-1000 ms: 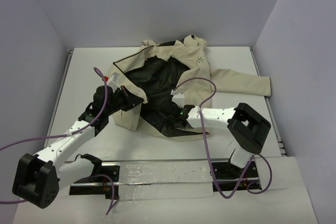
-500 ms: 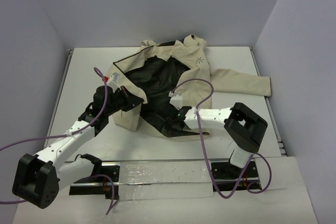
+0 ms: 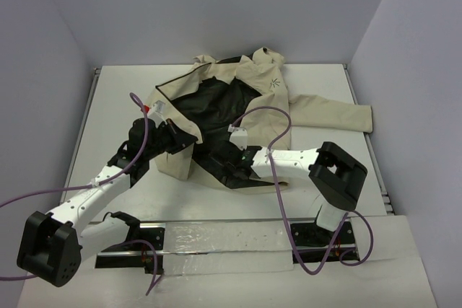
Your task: Zip up the jacket
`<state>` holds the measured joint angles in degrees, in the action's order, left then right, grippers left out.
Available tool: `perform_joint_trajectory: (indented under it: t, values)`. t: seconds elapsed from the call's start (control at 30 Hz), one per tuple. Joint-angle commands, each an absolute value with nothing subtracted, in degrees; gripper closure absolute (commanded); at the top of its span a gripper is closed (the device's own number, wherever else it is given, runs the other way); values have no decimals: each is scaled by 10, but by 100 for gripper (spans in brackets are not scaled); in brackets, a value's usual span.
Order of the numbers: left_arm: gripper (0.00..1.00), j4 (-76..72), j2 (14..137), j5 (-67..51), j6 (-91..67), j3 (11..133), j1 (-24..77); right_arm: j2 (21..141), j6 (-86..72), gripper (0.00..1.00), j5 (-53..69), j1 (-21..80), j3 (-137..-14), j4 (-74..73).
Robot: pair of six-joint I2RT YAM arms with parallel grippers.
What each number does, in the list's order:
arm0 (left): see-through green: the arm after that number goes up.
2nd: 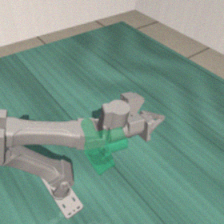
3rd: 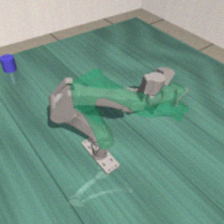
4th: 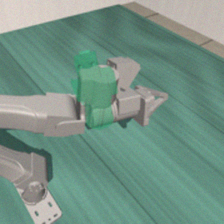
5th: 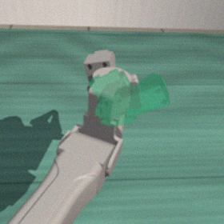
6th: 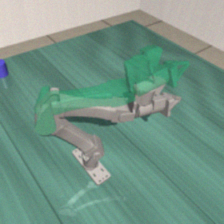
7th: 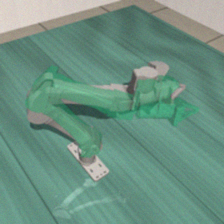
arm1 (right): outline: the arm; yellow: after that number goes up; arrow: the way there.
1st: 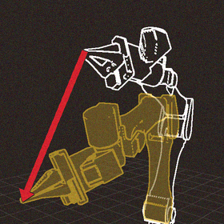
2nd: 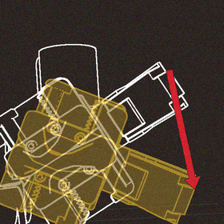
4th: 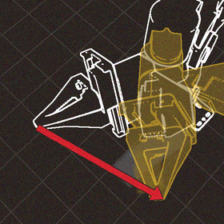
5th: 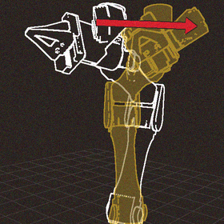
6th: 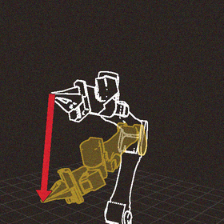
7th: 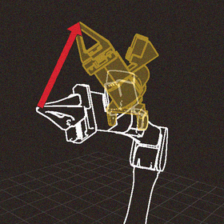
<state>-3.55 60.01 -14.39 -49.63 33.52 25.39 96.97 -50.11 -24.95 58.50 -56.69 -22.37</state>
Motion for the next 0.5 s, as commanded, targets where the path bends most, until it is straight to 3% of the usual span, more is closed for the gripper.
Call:
perform_joint_trajectory:
  t: [0.0,0.47]
  values:
    - [100,-41,589,-156,-487,351,250,966,-510,48,-273,580,-570,-222]
    - [100,-40,588,-156,-489,353,251,973,-513,49,-244,553,-539,-190]
